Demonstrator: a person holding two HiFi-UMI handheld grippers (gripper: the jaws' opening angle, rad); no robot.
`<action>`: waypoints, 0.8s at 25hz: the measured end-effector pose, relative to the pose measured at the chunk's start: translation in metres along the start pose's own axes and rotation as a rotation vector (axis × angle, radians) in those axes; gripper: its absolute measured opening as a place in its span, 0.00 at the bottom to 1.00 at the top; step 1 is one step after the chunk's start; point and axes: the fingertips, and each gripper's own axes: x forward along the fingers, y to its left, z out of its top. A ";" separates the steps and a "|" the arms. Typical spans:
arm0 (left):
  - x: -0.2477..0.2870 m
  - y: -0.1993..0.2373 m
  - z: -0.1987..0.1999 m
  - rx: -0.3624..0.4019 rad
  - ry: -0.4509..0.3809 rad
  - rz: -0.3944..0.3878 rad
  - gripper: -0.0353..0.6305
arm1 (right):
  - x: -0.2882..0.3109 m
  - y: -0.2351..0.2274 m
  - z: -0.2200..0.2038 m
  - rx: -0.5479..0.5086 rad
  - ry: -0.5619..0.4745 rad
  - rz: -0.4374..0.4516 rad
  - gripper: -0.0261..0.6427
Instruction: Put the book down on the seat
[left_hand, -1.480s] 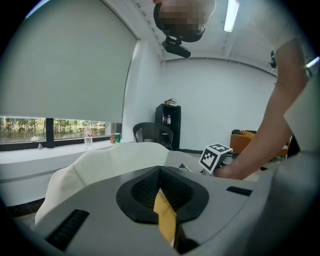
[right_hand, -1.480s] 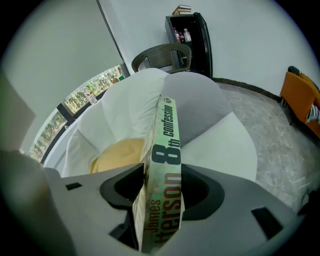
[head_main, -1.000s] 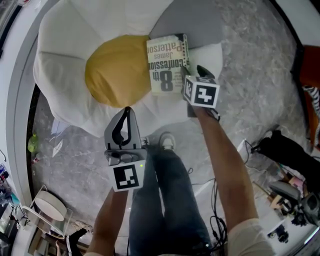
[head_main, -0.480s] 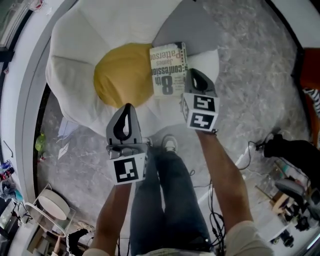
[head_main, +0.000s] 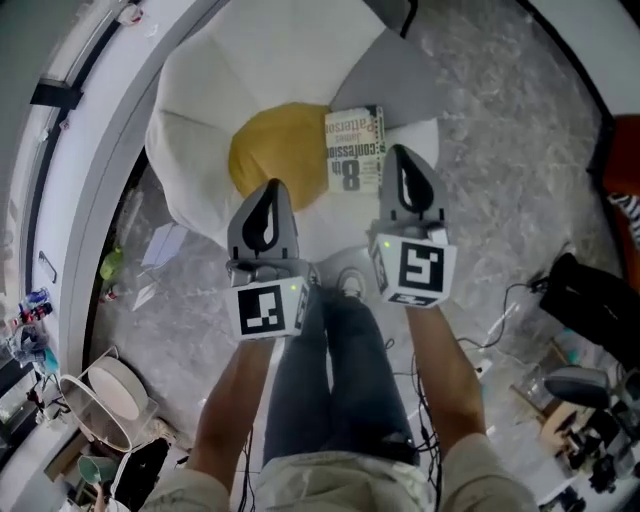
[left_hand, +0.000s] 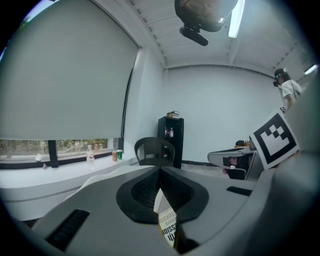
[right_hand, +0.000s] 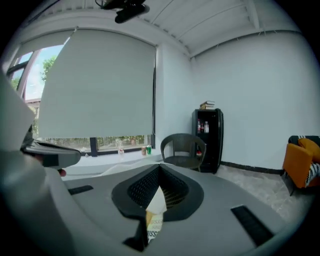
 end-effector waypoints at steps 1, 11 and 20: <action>-0.006 -0.001 0.017 0.004 -0.011 0.000 0.06 | -0.010 0.005 0.022 0.000 -0.030 0.007 0.05; -0.088 -0.015 0.194 0.054 -0.126 0.004 0.06 | -0.115 0.031 0.215 0.041 -0.242 0.052 0.05; -0.159 -0.008 0.312 0.115 -0.237 0.047 0.06 | -0.186 0.048 0.320 0.010 -0.314 0.091 0.05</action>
